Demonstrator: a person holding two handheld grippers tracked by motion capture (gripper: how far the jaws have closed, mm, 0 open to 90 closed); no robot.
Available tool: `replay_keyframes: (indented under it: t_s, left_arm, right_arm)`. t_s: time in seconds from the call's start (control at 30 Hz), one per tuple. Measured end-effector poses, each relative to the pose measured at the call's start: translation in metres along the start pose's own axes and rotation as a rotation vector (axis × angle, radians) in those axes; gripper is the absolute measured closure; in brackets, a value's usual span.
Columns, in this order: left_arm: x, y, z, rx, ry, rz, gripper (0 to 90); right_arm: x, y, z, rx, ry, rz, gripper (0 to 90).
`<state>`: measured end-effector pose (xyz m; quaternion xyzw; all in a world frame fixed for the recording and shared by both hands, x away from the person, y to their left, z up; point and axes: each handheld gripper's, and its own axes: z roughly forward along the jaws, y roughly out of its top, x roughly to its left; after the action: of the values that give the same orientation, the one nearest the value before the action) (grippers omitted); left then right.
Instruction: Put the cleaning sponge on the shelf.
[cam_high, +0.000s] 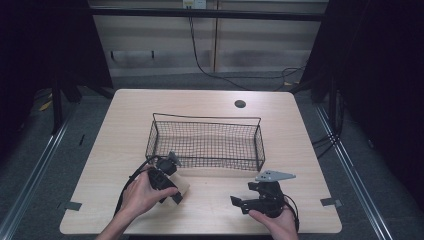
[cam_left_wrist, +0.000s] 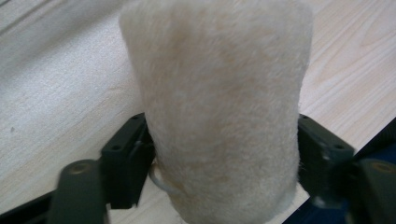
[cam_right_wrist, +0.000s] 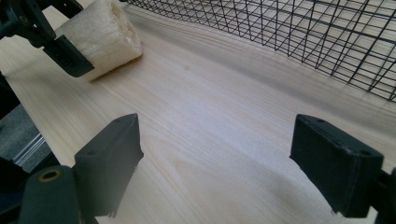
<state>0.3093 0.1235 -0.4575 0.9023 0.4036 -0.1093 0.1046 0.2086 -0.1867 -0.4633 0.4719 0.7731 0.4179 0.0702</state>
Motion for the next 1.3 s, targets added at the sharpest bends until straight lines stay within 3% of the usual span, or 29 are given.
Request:
replay_keyframes:
  t_s: [0.07, 0.4, 0.87, 1.3]
  left_arm:
    - [0.000, 0.000, -0.002, -0.026, 0.020, -0.008, 29.4]
    - [-0.001, -0.002, -0.002, -0.018, 0.006, 0.002, 29.9]
    - [0.004, -0.008, -0.016, -0.044, -0.059, 0.014, 29.8]
    - [0.003, -0.012, -0.028, -0.063, -0.111, 0.070, 29.9]
  right_arm:
    - [-0.001, 0.000, 0.000, 0.000, -0.003, 0.004, 15.8]
    - [-0.001, 0.000, 0.000, 0.000, -0.003, 0.003, 15.8]
    - [-0.001, 0.000, -0.001, 0.001, 0.002, 0.005, 15.8]
    - [-0.002, 0.000, -0.001, -0.006, 0.000, 0.010, 15.8]
